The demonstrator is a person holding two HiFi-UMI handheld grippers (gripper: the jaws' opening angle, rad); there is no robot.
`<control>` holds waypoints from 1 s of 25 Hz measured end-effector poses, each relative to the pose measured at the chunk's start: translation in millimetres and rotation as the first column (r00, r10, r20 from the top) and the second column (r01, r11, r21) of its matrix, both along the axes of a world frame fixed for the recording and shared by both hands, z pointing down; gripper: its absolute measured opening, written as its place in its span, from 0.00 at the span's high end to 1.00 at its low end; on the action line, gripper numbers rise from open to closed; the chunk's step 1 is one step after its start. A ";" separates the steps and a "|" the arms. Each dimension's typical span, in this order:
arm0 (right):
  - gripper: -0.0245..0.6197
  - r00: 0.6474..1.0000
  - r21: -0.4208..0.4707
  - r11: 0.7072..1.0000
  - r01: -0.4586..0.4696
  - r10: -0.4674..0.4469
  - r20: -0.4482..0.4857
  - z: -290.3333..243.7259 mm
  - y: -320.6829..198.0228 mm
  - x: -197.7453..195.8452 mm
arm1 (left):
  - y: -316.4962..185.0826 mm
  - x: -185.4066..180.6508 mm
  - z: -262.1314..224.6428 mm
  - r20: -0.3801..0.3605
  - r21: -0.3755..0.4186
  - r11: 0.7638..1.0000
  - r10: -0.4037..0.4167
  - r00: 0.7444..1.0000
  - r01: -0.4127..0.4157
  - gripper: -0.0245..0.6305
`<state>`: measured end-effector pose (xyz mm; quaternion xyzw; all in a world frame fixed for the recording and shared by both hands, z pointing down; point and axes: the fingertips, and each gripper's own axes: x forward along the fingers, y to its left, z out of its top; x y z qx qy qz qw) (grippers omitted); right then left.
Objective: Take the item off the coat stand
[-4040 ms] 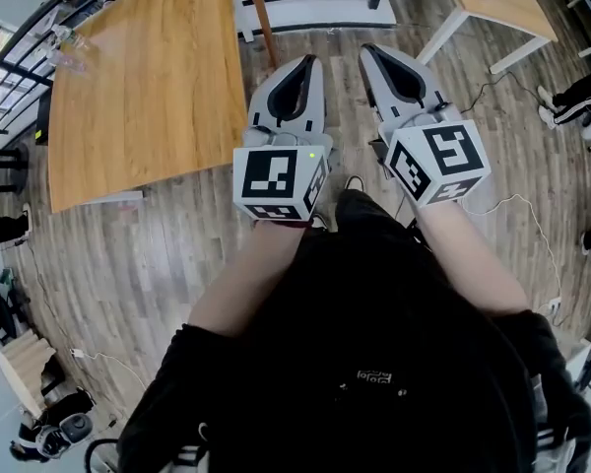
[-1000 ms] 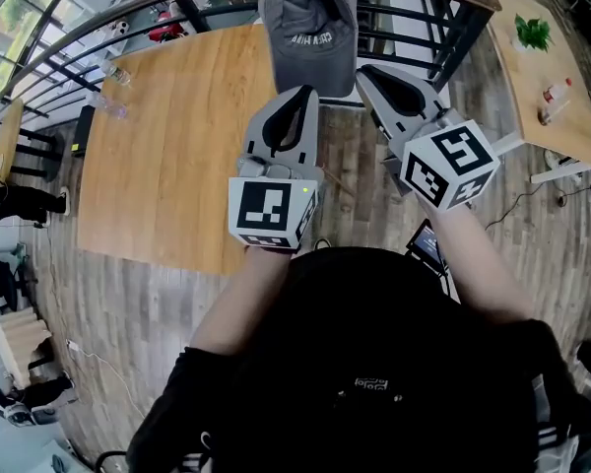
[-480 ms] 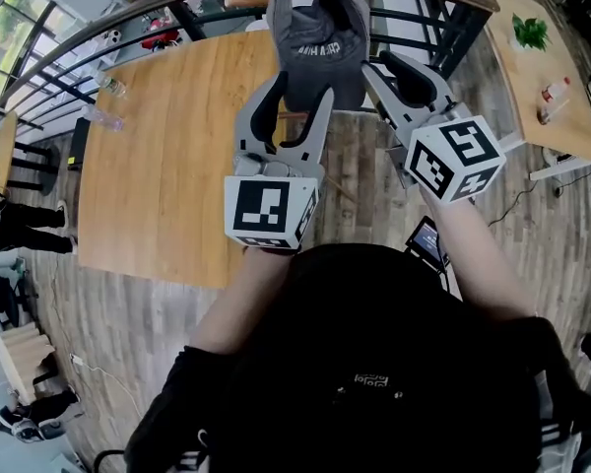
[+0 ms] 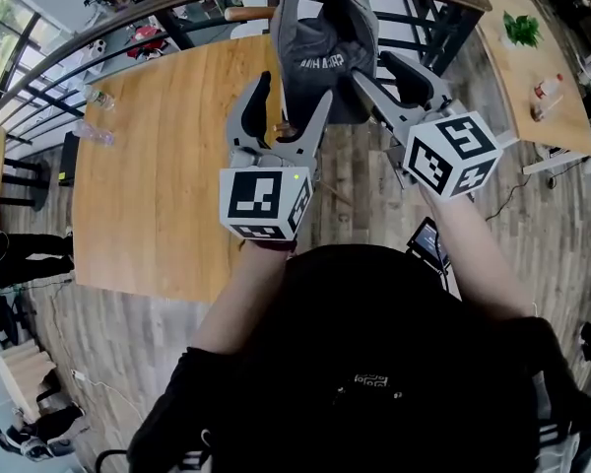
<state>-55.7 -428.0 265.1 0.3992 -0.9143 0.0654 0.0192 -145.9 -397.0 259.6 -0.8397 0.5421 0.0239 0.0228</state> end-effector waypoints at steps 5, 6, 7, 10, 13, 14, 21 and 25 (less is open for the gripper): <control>0.59 1.000 -0.015 1.000 0.000 0.000 -0.008 3.7 -11.2 -8.3 | -13.1 -1.3 12.3 -0.018 -0.030 0.999 0.030 0.999 -0.030 0.46; 0.58 1.000 -0.018 1.000 0.000 0.000 -0.009 4.1 -13.0 -9.5 | -15.2 -2.2 13.8 -0.025 -0.033 0.999 0.035 0.999 -0.036 0.45; 0.58 1.000 -0.022 1.000 0.000 0.000 -0.010 4.6 -14.5 -10.4 | -17.2 -3.3 15.3 -0.034 -0.036 0.999 0.039 0.999 -0.040 0.45; 0.57 1.000 -0.032 0.999 -0.006 0.005 -0.016 5.4 -16.5 -8.5 | -21.3 -4.2 17.2 -0.057 -0.041 0.997 0.055 0.997 -0.058 0.45; 0.57 1.000 -0.039 0.999 -0.023 0.022 -0.016 3.0 -21.5 -2.0 | -27.0 -4.1 14.2 -0.072 -0.036 0.997 0.071 0.995 -0.074 0.45; 0.57 0.999 -0.044 0.999 -0.030 0.029 -0.017 2.8 -24.0 -0.9 | -29.5 -4.9 13.2 -0.077 -0.036 0.996 0.076 0.994 -0.079 0.45; 0.57 0.998 -0.066 0.998 -0.016 0.013 -0.058 4.6 -31.2 2.8 | -39.7 -5.3 7.1 -0.105 -0.038 0.992 0.114 0.988 -0.119 0.53; 0.69 0.998 -0.060 0.998 -0.025 0.022 -0.053 -0.1 -32.8 9.7 | -42.3 -4.4 8.7 -0.094 -0.042 0.990 0.127 0.987 -0.132 0.57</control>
